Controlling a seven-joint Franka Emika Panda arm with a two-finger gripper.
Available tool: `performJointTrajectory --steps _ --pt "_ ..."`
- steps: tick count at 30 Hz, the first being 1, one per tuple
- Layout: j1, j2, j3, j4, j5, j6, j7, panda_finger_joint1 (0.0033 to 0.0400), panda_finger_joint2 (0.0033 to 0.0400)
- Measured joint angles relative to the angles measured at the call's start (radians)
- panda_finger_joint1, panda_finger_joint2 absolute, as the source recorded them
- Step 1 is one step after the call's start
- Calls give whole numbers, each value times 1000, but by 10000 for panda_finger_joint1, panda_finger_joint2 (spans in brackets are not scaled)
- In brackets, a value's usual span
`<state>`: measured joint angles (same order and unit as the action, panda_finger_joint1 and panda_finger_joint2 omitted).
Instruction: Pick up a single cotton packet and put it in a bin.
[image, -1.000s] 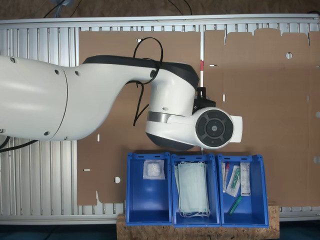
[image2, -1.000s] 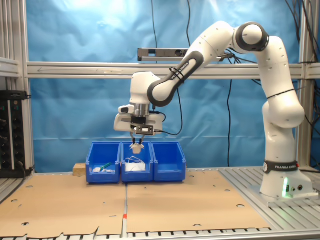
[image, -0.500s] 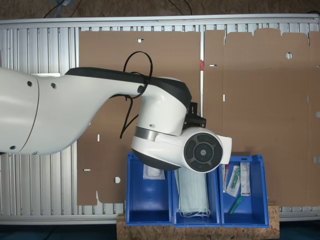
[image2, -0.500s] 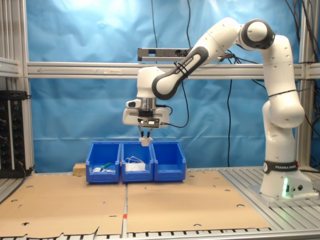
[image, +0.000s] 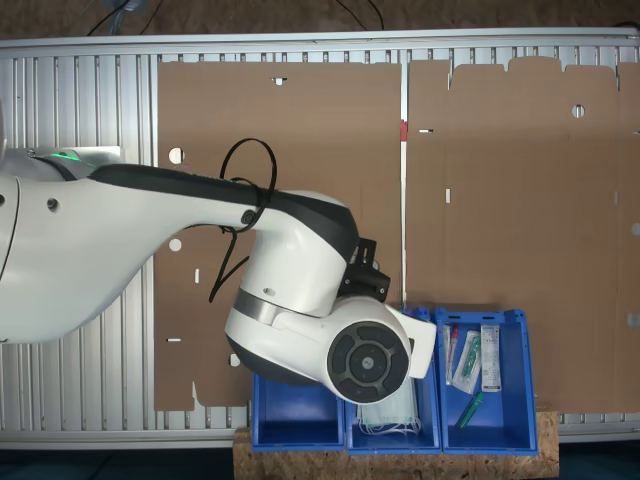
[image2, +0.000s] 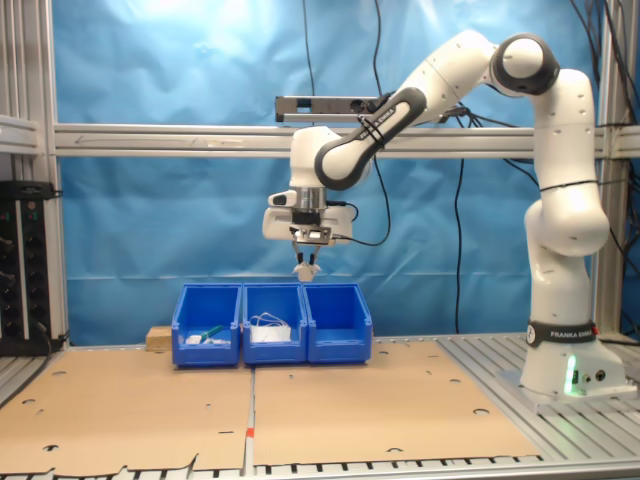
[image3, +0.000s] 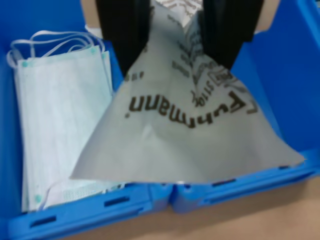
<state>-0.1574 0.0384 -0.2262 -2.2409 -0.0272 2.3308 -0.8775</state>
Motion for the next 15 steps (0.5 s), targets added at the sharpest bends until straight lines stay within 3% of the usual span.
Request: performJointTrajectory --steps 15 --pt "0 -3 -118 -16 0 -13 0 72 72"
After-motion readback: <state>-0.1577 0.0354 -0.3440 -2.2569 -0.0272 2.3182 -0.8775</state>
